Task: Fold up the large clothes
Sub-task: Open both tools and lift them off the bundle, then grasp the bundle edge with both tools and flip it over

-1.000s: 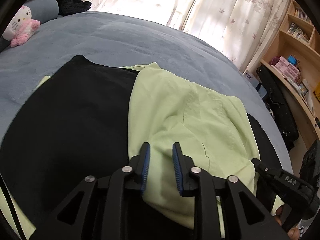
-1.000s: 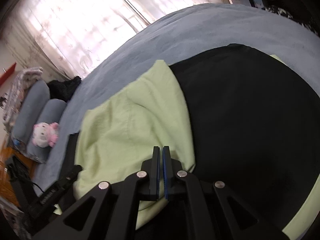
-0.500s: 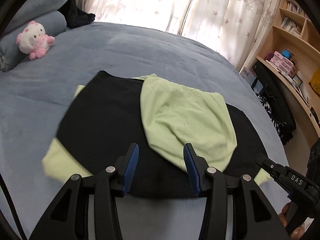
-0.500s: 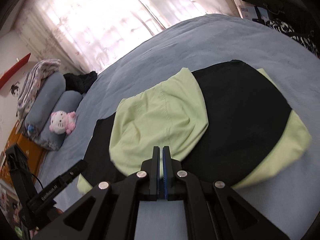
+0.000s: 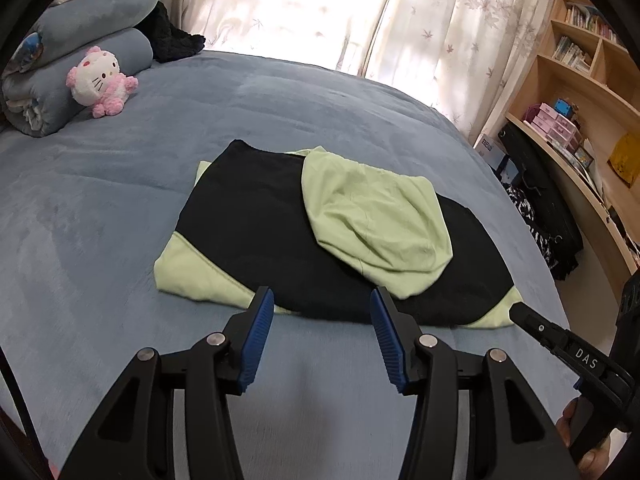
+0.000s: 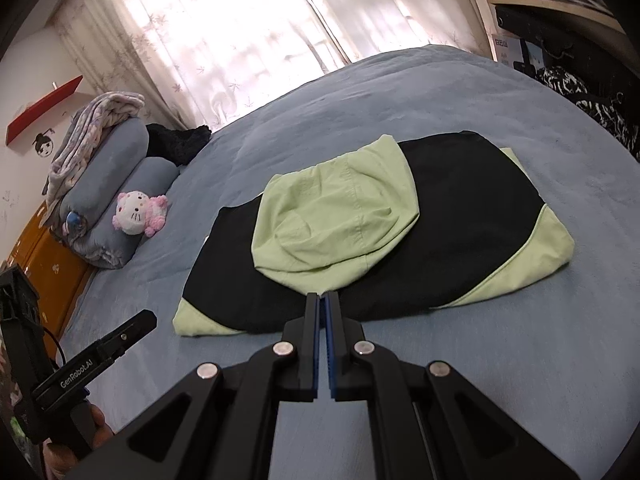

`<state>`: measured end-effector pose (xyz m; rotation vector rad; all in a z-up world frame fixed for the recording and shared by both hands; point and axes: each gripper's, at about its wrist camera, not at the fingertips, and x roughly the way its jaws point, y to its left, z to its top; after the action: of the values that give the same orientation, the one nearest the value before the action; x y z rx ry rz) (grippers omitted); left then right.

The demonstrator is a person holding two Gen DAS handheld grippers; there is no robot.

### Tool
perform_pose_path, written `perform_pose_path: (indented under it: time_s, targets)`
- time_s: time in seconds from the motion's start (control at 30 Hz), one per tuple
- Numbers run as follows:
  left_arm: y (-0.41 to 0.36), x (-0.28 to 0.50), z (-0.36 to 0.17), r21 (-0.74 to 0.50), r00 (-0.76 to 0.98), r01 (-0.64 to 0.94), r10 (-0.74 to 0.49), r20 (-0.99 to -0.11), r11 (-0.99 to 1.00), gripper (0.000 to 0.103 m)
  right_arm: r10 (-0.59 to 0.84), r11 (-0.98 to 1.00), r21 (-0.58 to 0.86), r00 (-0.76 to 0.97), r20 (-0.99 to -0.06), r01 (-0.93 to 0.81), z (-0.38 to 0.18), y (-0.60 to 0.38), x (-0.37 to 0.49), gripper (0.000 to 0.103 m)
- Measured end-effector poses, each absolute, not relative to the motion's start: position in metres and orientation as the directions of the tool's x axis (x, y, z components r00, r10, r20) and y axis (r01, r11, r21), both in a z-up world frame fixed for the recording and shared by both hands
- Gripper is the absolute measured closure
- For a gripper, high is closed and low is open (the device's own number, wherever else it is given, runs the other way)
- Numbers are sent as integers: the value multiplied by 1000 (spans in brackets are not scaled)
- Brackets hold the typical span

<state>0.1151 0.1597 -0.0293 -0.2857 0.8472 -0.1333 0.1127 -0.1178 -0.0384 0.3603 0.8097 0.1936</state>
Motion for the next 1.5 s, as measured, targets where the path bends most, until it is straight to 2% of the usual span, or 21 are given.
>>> perform_pose_path:
  time_s: [0.3,0.5,0.77,1.07,1.47,1.5]
  targets:
    - [161,108,-44,-343,614,24,-284,-737,939,53,294,937,345,663,-688,-57,-44,-104,103,100]
    - [167,123,-76,-486,562,7,-406,-721,874,51,303,936,346,645,-702,-63,-61,-96,118,100]
    - [183,149,-126,-590,529,-89,-464,-710,802,51,310,934,351,627,-715,-62,-85,-88,144,100]
    - [201,182,-180,-648,549,-195,-466,-694,736,51,298,945,316,631,-717,-87,-104,-76,182,100]
    - [210,241,-195,-665,657,-232,-390,-646,710,51,238,970,201,694,-679,-136,-114,-58,258,101]
    - [209,244,-193,-647,669,-243,-358,-651,723,57,223,974,186,689,-690,-129,-119,-58,265,101]
